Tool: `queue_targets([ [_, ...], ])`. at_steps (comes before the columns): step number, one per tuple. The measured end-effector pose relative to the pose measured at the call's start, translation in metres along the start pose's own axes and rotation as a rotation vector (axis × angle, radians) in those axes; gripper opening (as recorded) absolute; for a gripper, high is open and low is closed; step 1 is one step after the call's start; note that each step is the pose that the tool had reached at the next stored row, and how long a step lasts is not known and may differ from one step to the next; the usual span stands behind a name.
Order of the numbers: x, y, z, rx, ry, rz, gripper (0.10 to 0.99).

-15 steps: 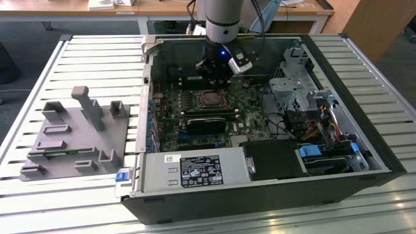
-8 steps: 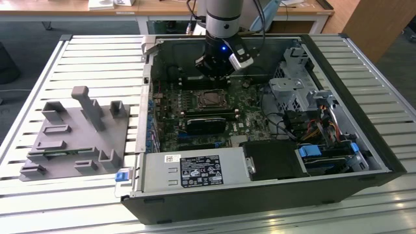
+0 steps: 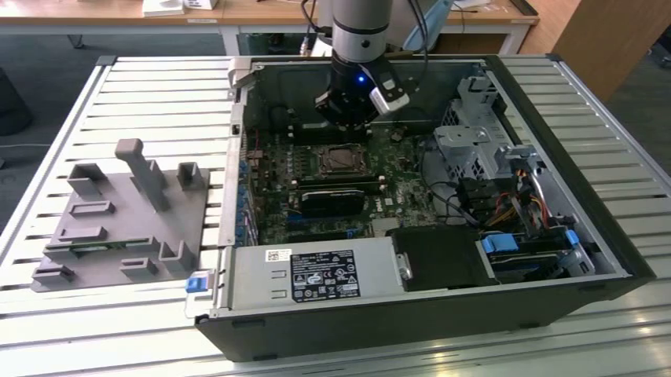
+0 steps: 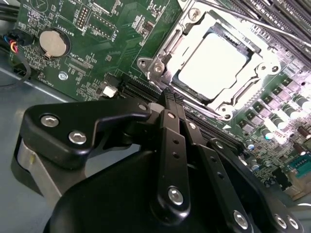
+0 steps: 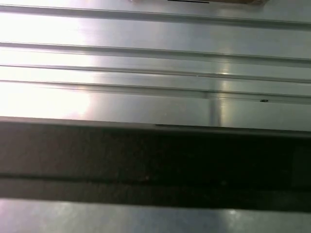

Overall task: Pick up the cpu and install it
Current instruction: 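Install the first cpu locking lever, then install the second cpu locking lever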

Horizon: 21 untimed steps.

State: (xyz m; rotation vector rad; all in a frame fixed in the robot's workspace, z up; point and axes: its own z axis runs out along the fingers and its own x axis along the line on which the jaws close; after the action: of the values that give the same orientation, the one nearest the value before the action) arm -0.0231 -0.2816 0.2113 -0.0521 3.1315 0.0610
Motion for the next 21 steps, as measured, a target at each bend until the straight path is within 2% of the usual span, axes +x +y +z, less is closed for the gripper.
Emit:
queue_targets([
  [21, 0.0002, -0.0068, -0.0001, 0.000, 0.0000, 0.000, 0.106],
])
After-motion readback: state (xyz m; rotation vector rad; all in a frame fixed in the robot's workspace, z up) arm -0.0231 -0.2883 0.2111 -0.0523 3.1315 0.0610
